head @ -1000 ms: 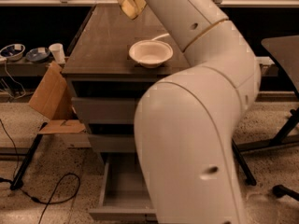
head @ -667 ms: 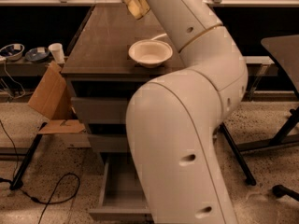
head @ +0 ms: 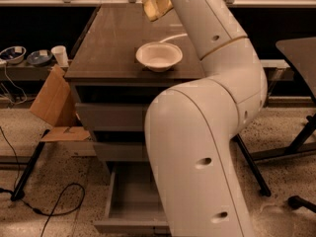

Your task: Pick sponge from bottom drawer and place on counter

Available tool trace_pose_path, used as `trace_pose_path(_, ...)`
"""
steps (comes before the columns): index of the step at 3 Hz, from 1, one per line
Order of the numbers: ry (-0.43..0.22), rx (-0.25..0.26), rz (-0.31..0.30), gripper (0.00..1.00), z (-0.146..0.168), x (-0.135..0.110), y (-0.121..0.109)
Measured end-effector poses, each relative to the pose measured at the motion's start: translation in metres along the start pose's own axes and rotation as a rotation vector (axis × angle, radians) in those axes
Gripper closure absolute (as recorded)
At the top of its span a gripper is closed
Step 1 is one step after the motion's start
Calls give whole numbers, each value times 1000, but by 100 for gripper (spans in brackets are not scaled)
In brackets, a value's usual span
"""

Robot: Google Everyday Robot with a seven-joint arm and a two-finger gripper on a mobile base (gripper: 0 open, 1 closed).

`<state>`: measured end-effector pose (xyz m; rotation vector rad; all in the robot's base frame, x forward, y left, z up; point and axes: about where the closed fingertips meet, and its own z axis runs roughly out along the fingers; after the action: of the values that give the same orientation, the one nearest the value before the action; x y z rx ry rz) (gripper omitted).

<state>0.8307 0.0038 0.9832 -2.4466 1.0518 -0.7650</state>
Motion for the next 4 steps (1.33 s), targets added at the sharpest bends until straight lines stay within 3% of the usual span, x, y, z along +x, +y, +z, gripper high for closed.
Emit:
trace_pose_path(2,-119,183,99,100,10,2,-14)
trace_pose_path(4,-244,247,147,100,38,-17,-16)
